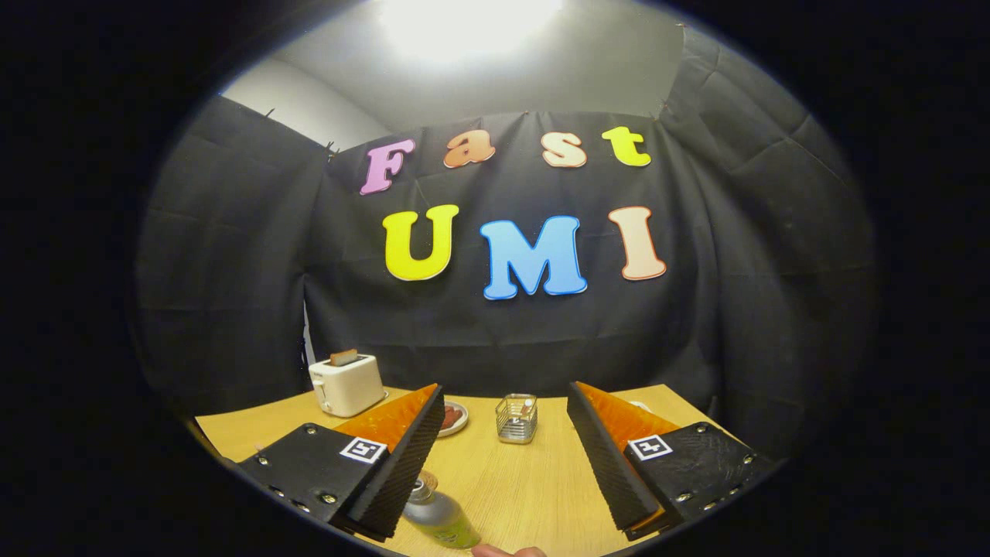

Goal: Take the bottle from table, then pour the juice into the cup, finally place the bottle on the coaster

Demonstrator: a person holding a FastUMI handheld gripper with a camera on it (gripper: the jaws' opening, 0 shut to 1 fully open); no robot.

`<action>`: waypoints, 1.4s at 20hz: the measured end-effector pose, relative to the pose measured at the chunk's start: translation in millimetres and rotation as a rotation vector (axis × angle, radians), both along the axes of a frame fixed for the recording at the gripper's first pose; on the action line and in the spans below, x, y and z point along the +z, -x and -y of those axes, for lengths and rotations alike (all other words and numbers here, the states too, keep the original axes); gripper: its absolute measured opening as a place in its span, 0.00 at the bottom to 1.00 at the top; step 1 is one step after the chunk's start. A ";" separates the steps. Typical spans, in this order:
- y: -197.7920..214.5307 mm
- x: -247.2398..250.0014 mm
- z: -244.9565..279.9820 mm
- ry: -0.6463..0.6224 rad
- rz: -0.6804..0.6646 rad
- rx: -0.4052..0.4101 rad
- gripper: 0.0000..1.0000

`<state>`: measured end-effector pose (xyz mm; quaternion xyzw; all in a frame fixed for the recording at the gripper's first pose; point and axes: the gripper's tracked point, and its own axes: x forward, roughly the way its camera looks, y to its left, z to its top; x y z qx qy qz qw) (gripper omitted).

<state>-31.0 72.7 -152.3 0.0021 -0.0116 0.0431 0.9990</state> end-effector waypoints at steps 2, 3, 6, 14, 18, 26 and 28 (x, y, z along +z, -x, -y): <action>1.4 -24.9 -15.7 0.008 -0.008 0.016 0.98; 1.7 -35.0 -22.6 0.009 -0.009 0.023 0.98; 1.1 -45.9 -36.5 -0.029 0.028 0.021 0.98; -9.8 -77.3 -55.8 -0.025 -0.010 0.028 0.98; -23.4 -109.7 -53.3 -0.043 -0.059 0.006 0.98; -36.4 -149.6 -58.9 -0.006 -0.106 -0.029 0.98; -38.1 -154.1 -55.9 0.013 -0.109 -0.049 0.98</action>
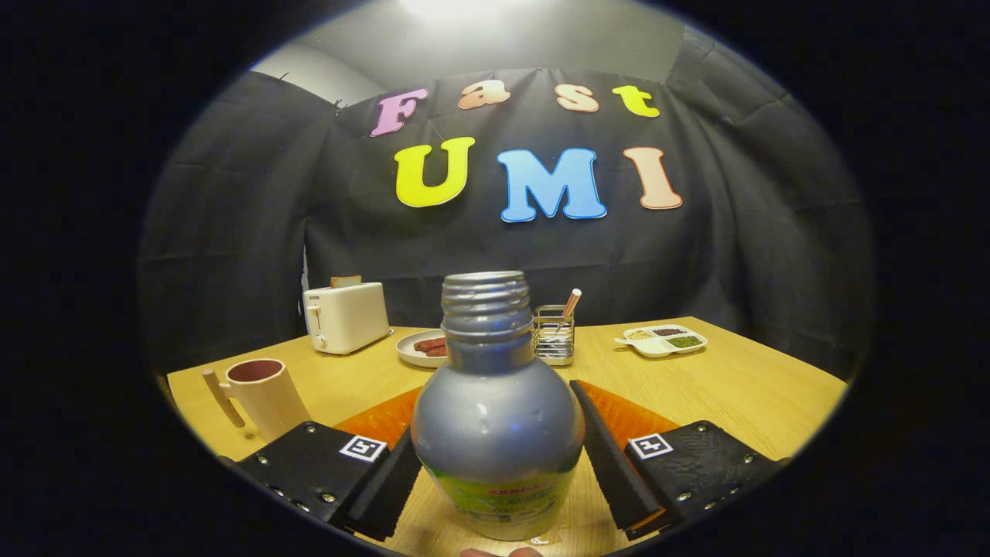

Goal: Take the bottle from table, then pour the juice into the cup, finally place the bottle on the coaster

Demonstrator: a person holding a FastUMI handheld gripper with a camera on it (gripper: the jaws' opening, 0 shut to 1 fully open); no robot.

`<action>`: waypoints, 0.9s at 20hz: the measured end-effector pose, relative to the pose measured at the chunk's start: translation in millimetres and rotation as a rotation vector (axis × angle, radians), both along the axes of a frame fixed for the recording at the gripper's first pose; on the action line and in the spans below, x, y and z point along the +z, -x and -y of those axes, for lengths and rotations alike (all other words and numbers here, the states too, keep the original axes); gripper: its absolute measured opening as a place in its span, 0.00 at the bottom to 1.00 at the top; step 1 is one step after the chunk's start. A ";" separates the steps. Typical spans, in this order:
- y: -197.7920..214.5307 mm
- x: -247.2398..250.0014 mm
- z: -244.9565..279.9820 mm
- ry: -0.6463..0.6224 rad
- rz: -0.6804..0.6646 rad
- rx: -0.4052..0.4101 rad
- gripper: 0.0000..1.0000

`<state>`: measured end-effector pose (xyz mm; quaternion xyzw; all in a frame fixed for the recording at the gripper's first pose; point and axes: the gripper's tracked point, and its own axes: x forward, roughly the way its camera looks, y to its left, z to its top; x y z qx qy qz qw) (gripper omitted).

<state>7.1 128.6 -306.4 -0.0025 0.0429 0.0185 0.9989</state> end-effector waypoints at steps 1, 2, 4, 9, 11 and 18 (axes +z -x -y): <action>0.1 -1.5 -0.4 0.000 -0.004 0.000 0.98; 1.3 -0.1 -1.7 -0.002 -0.005 -0.003 0.95; -0.4 1.7 -5.5 0.009 -0.002 0.004 0.85; -11.6 36.7 -30.1 0.174 0.049 0.054 0.84; -20.2 43.3 -44.3 0.263 0.051 0.086 0.84; -50.0 24.4 -93.8 0.541 -0.022 0.207 0.84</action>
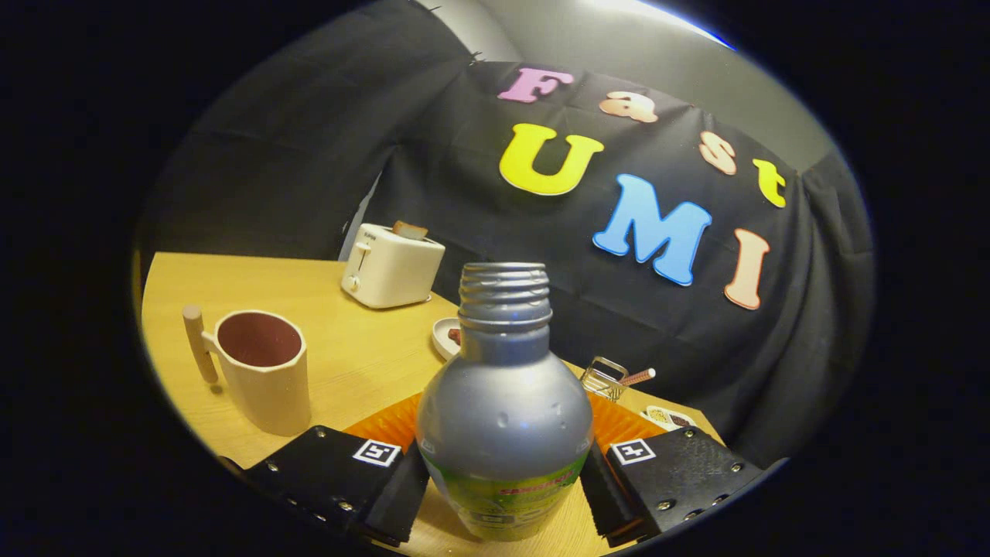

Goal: Take the bottle from table, then pour the juice into the cup, finally place the bottle on the coaster

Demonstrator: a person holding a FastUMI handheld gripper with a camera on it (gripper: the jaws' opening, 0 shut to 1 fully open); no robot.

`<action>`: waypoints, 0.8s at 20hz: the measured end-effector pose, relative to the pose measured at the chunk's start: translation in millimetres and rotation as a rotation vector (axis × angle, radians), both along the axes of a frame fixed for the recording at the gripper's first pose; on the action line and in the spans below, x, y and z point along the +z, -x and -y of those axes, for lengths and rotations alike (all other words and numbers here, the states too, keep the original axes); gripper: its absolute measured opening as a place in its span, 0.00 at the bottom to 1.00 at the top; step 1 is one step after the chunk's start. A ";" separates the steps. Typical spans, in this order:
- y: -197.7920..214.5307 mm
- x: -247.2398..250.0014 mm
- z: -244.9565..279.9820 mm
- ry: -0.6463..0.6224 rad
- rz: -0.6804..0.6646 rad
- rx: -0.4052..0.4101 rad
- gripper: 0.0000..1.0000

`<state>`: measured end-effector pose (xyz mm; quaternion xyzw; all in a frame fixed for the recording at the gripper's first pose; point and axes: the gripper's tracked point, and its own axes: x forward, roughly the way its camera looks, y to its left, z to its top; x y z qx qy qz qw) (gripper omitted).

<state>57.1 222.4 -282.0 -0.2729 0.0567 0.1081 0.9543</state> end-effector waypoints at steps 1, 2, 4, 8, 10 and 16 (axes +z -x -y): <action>-3.0 -2.8 -5.0 0.043 0.001 0.012 0.84; -3.6 -4.2 -9.4 0.079 0.004 0.021 0.83; -6.1 -9.2 -18.5 0.121 0.003 0.035 0.83; -13.6 -13.0 -28.7 0.228 0.019 0.044 0.83; -17.3 -9.2 -32.1 0.323 0.059 0.050 0.83; -22.0 -15.9 -41.2 0.549 0.132 0.076 0.83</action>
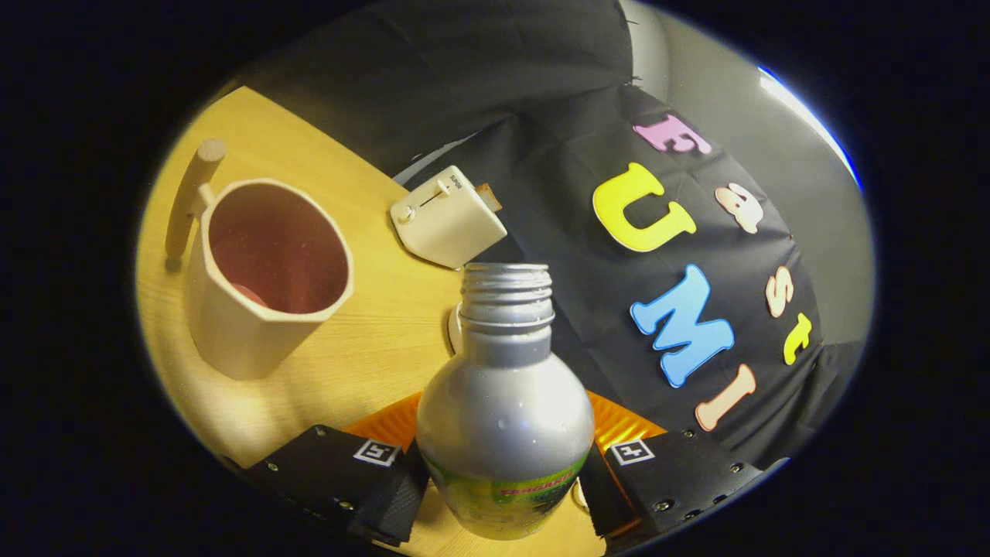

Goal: Take the bottle from table, then pour the juice into the cup, finally place the bottle on the coaster

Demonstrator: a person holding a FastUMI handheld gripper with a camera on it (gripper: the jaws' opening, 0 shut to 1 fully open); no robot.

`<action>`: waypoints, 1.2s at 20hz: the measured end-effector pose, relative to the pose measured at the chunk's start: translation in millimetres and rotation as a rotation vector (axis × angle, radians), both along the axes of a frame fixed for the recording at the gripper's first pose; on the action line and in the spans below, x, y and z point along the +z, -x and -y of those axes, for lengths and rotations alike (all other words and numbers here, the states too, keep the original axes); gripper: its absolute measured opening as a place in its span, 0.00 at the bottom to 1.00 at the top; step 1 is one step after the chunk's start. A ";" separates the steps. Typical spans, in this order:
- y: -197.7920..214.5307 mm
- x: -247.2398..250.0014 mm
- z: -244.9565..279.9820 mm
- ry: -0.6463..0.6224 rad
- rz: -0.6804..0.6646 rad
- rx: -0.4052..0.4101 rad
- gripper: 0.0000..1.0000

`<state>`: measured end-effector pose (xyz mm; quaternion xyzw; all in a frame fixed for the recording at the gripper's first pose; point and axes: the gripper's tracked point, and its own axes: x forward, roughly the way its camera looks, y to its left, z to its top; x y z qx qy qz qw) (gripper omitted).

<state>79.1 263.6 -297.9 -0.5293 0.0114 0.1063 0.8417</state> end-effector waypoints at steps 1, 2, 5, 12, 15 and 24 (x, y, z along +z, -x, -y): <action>0.3 0.6 -2.0 0.035 0.017 0.008 0.83; 1.1 1.6 -2.6 0.068 0.038 0.016 0.83; 6.5 4.4 -6.7 0.156 0.088 0.042 0.83; 9.3 6.5 -8.2 0.260 0.140 0.061 0.83; 5.4 7.5 -7.8 0.307 0.156 0.066 0.83; -2.3 24.2 -13.0 0.458 0.252 0.089 0.83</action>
